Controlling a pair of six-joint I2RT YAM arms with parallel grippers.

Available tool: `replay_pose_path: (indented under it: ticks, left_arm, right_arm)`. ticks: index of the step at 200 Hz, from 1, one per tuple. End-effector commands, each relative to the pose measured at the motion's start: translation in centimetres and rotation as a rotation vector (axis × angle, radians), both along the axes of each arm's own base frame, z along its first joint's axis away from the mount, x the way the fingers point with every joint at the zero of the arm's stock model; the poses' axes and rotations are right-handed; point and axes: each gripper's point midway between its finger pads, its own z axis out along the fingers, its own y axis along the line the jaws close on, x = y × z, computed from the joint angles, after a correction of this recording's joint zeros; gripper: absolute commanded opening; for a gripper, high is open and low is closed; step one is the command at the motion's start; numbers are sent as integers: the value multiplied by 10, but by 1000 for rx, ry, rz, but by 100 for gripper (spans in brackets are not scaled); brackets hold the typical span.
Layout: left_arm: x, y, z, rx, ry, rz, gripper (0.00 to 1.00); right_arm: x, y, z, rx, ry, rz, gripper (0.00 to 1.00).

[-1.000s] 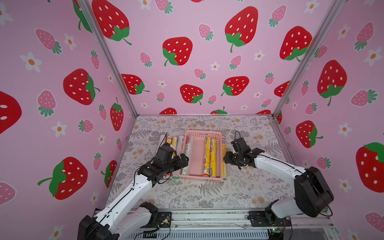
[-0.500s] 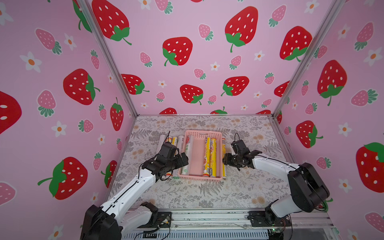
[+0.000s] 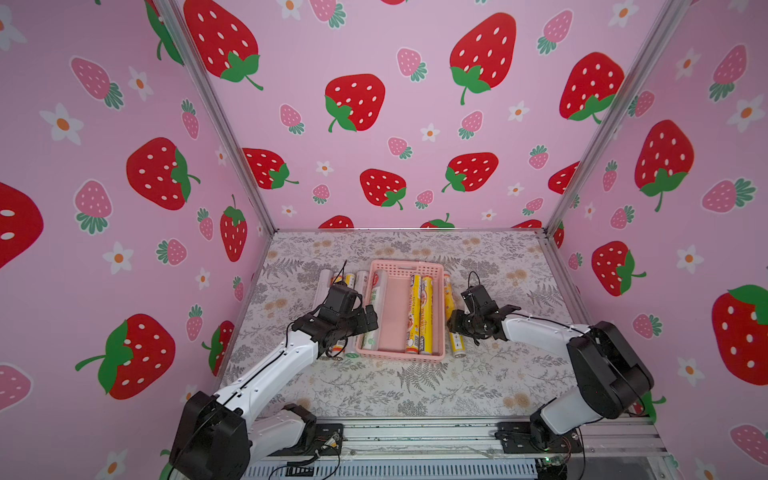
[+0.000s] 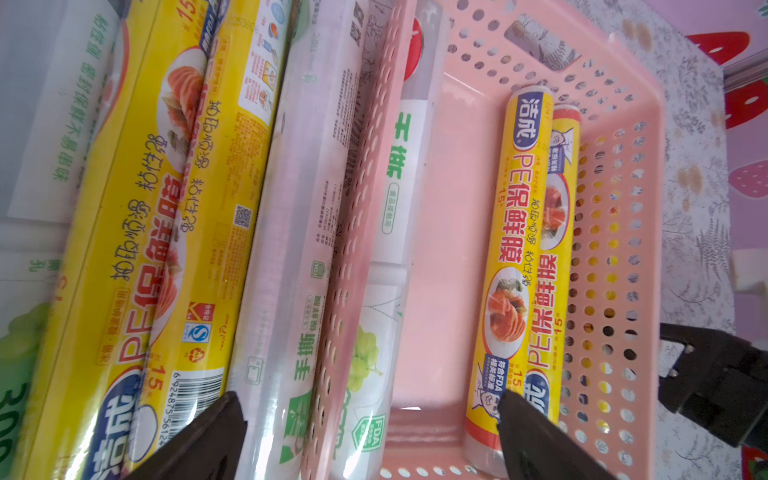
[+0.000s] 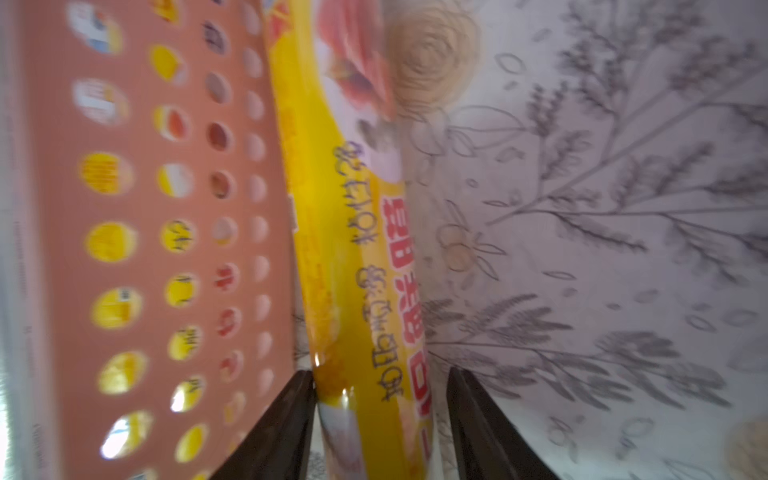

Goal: Put the plastic wrap into the basket
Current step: Pick up the plastic wrap from the center of the board.

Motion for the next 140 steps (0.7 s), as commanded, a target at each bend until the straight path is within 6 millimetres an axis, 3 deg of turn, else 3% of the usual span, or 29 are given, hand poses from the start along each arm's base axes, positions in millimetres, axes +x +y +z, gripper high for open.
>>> replay_pose_path:
  ticks: [1,31,67,110,140]
  left_arm:
    - [6,-5,13,-15,-31,-16,100]
    - [6,-5,15,-33,-43,-5,100]
    - [4,-7,18,-41,-39,-14,100]
    - [0,-10,23,-76,-52,-24,98]
    - [-1,-18,28,-119,-50,-47,98]
  right_arm:
    - [-10,-25,2,-74,7,-60,56]
    - [-11,-24,8,-84,-1,-8,58]
    - [-6,-28,-2,-128,38,0,58]
    - [-6,-53,-12,-268,76,-72,58]
    - [-7,-55,-17,-282,96,-84,56]
